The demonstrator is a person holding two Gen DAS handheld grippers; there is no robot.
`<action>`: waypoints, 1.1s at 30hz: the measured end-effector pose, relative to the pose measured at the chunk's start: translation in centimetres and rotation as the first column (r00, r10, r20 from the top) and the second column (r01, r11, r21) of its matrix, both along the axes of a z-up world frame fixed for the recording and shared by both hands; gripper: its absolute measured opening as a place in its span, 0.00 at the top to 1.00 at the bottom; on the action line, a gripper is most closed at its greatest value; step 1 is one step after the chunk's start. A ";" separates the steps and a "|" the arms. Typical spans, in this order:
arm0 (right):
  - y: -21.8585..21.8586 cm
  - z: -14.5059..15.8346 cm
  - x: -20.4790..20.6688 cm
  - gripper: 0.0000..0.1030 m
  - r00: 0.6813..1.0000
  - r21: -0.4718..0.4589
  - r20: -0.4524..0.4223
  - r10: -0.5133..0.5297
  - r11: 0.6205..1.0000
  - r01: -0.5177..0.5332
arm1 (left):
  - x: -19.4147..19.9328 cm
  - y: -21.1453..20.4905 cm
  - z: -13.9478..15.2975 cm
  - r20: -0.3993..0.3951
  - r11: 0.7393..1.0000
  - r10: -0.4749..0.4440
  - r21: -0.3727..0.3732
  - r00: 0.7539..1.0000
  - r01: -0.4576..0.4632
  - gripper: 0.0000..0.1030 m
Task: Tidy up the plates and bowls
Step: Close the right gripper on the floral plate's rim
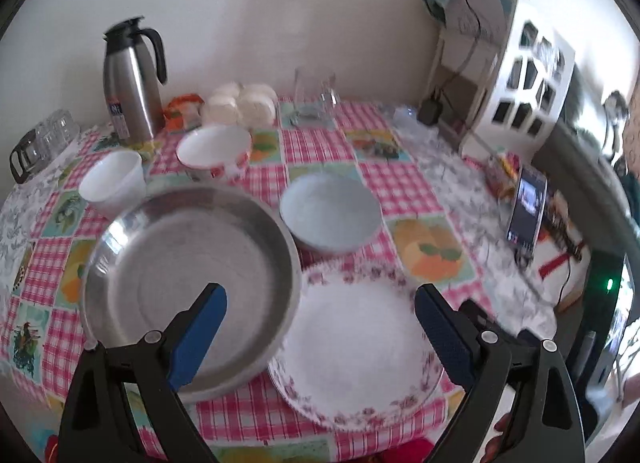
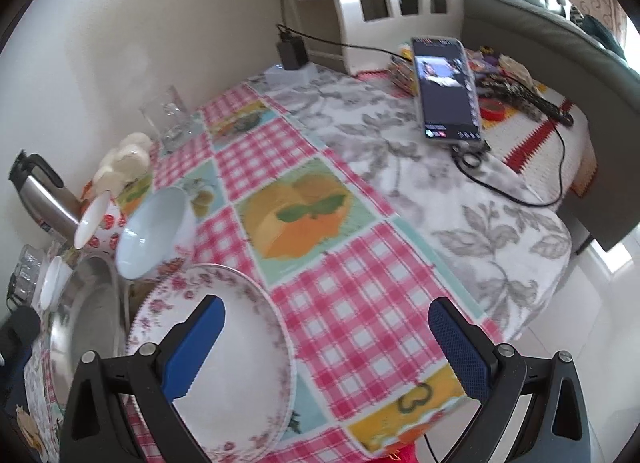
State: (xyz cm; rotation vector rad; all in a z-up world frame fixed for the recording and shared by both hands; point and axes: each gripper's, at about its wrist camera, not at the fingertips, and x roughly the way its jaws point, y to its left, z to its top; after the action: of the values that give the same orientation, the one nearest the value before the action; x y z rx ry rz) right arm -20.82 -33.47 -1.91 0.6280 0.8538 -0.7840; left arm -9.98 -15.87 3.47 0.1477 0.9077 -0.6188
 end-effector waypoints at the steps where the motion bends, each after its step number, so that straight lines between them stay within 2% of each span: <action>1: -0.1 -0.3 -0.1 0.00 1.000 0.016 -0.006 0.002 1.000 -0.002 | -0.1 -0.2 -0.5 -0.022 1.000 -0.012 0.006 1.000 0.012 0.08; 8: 0.2 -2.4 0.8 0.11 0.998 0.123 -0.050 0.041 0.992 -0.035 | -0.3 0.1 -2.5 -0.108 0.999 -0.006 0.044 0.994 0.011 0.08; 14: 0.6 -3.7 1.4 0.42 0.994 0.174 -0.076 0.083 0.982 -0.069 | -0.2 0.6 -3.0 -0.146 0.999 -0.001 0.032 0.989 0.006 0.08; 15: 0.7 -3.8 1.6 0.52 0.993 0.175 -0.078 0.093 0.981 -0.078 | -0.2 0.6 -3.0 -0.149 0.999 -0.001 0.033 0.989 0.006 0.08; 16: 0.7 -3.8 1.7 0.58 0.992 0.180 -0.075 0.100 0.980 -0.085 | -0.2 0.6 -3.1 -0.154 0.999 -0.003 0.033 0.988 0.008 0.08; 19: 0.9 -3.9 1.9 0.70 0.991 0.187 -0.052 0.121 0.976 -0.110 | -0.1 0.5 -3.3 -0.164 0.999 -0.010 0.028 0.986 0.015 0.14; 22: 1.0 -3.8 2.1 0.75 0.992 0.174 -0.046 0.118 0.979 -0.108 | -0.1 0.3 -3.4 -0.175 0.999 -0.017 0.027 0.984 0.022 0.15; 33: -1.3 -3.4 -0.3 0.76 0.996 0.142 -0.073 -0.042 0.988 0.052 | -0.9 -1.0 -3.9 -0.195 0.995 -0.072 0.048 0.978 0.082 0.18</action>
State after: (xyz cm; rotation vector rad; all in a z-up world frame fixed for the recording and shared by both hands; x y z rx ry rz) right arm -21.16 -34.77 -5.32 0.7548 0.9682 -0.7952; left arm -10.86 -16.87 -0.45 0.1755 1.1119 -0.6885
